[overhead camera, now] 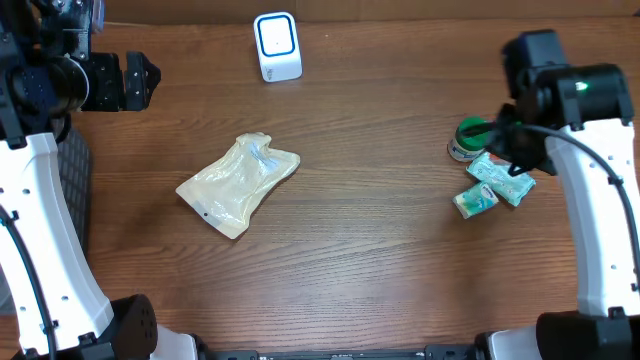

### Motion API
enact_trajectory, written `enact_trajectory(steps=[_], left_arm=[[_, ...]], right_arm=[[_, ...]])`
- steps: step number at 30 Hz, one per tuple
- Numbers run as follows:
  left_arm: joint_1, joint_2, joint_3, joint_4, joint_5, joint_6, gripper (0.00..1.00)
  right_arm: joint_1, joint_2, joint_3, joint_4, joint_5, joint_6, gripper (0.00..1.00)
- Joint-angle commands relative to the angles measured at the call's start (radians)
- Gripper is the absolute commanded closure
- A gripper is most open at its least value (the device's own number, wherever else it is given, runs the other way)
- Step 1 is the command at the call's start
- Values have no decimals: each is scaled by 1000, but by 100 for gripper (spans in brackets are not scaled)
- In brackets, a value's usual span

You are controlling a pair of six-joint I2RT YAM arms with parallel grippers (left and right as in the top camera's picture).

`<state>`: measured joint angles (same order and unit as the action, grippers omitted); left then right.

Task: Scan the item barcode
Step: 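Move the orange pack right and release it on the wipes pack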

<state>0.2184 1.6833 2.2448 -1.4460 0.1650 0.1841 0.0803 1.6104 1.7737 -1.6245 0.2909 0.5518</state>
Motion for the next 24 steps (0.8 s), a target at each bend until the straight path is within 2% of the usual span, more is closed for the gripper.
enact_trajectory(steps=[1, 10, 12, 15, 16, 19, 24], left_arm=[[4, -3, 0, 1, 11, 14, 0], [4, -3, 0, 1, 11, 14, 0], [4, -3, 0, 1, 11, 14, 0], [4, -3, 0, 0, 11, 14, 0], [4, -3, 0, 1, 11, 14, 0], [4, -3, 0, 1, 11, 14, 0], [4, -3, 0, 1, 11, 14, 0]], right_arm=[[-73, -2, -108, 69, -83, 35, 96], [-121, 5, -451, 434, -114, 36, 96], [-121, 5, -516, 532, -114, 36, 79], [-121, 6, -550, 588, -114, 35, 44], [-121, 6, -552, 591, -114, 31, 38], [-121, 6, -546, 591, -119, -5, 35], [-119, 5, -458, 557, -295, -153, 36]])
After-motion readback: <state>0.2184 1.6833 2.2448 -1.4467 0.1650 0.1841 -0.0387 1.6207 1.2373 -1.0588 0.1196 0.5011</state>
